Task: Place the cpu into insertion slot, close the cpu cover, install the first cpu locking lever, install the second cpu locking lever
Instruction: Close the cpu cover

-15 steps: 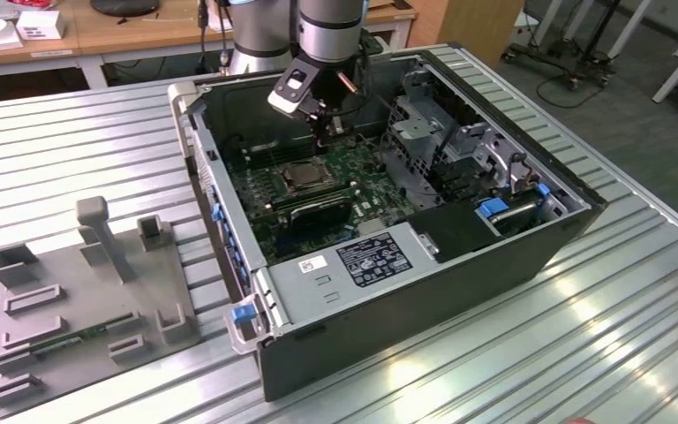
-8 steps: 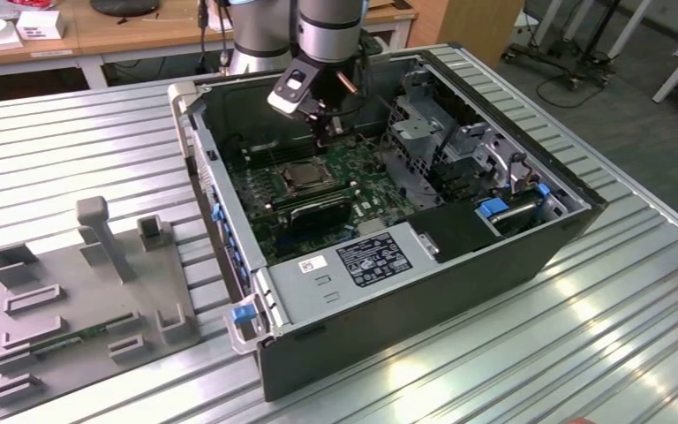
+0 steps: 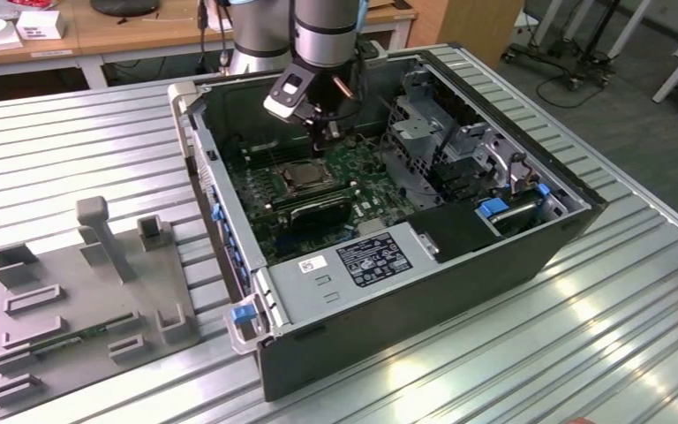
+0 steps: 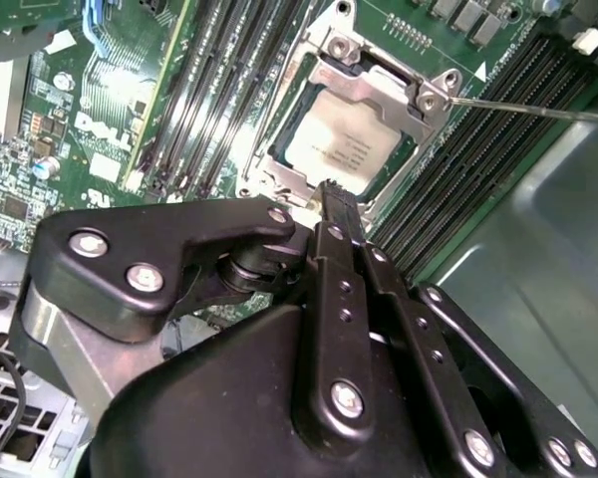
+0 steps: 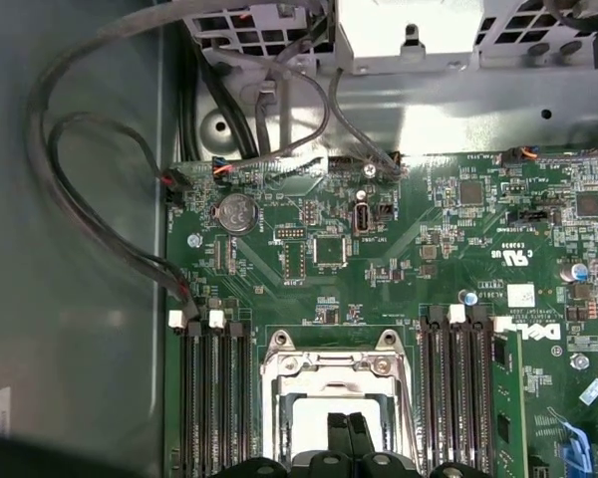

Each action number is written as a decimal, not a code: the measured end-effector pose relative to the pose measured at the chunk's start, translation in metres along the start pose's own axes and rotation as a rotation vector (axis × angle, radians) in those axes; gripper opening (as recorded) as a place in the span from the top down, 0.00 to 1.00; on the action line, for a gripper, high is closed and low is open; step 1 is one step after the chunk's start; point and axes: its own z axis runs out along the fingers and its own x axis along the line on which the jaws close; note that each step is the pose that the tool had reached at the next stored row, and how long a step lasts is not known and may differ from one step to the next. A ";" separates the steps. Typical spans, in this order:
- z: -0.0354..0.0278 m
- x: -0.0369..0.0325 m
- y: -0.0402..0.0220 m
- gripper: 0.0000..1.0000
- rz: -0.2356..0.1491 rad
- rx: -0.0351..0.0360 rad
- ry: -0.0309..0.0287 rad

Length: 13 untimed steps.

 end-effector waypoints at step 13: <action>0.0104 -0.0007 -0.0101 0.89 0.000 0.0000 0.0000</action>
